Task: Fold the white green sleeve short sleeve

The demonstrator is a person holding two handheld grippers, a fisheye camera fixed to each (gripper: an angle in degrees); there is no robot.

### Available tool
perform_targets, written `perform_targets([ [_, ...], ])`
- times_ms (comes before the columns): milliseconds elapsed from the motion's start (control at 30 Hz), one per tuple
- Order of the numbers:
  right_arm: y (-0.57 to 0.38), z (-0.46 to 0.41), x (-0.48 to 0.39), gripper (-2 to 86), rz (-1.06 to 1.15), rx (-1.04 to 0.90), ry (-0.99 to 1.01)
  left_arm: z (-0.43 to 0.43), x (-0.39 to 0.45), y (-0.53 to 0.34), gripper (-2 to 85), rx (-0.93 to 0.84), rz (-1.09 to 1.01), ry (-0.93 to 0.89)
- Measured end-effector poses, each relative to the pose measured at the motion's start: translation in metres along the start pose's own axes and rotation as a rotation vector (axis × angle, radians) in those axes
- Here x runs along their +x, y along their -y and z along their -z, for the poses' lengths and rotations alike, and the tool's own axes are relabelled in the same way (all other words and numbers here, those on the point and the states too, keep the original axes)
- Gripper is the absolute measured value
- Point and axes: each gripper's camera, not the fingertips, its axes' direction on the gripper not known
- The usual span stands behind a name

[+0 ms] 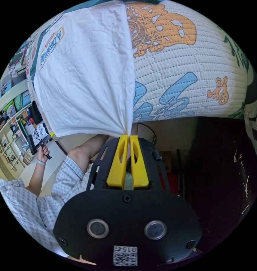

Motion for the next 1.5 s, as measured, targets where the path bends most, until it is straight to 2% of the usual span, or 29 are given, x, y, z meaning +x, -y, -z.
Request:
perform_targets([
  [133, 0.0, 0.004, 0.01, 0.2, 0.002, 0.0, 0.013, 0.015, -0.024, 0.003, 0.8, 0.201, 0.126, -0.073],
  [233, 0.0, 0.004, 0.015, 0.1, -0.012, -0.002, 0.027, -0.01, -0.006, 0.025, 4.7, 0.114, 0.042, -0.108],
  [267, 0.0, 0.004, 0.016, 0.1, -0.014, -0.005, 0.023, -0.024, 0.006, 0.036, 4.7, 0.056, 0.01, -0.099],
  [433, 0.0, 0.006, 0.016, 0.1, 0.01, -0.02, -0.019, -0.067, 0.042, 0.066, 1.2, -0.019, -0.035, -0.126],
  [567, -0.002, 0.013, 0.022, 0.2, 0.024, -0.025, -0.031, -0.055, 0.056, 0.068, 0.4, 0.058, -0.034, 0.024],
  [733, -0.005, 0.014, 0.032, 0.2, 0.018, -0.024, -0.026, -0.05, 0.036, 0.071, -0.1, 0.119, 0.07, 0.046],
  [767, -0.005, 0.013, 0.035, 0.3, 0.02, -0.025, -0.018, -0.058, 0.027, 0.077, -0.1, 0.114, 0.093, 0.0],
  [933, -0.006, 0.011, 0.047, 0.6, 0.006, -0.025, -0.002, -0.099, 0.029, 0.118, 0.4, 0.028, 0.095, 0.029],
  [1033, -0.009, 0.013, 0.066, 1.2, -0.053, -0.052, 0.091, -0.119, 0.026, 0.142, 0.4, -0.081, 0.116, -0.036],
  [1133, -0.023, 0.021, 0.095, 1.8, -0.123, -0.045, 0.136, -0.126, 0.019, 0.155, 0.1, -0.172, 0.152, 0.054],
  [1200, -0.033, 0.031, 0.108, 2.0, -0.15, -0.017, 0.091, -0.125, 0.017, 0.161, -0.1, -0.213, 0.211, 0.1],
  [1300, -0.048, 0.062, 0.121, 2.4, -0.136, 0.126, 0.109, -0.114, 0.043, 0.182, 0.3, -0.197, 0.221, 0.237],
  [1400, -0.056, 0.103, 0.123, 3.3, -0.095, 0.349, 0.14, -0.111, 0.123, 0.234, 1.7, -0.091, 0.057, 0.271],
  [1500, -0.054, 0.14, 0.121, 4.9, -0.042, 0.554, 0.175, -0.14, 0.242, 0.31, 4.8, -0.015, -0.219, 0.223],
])
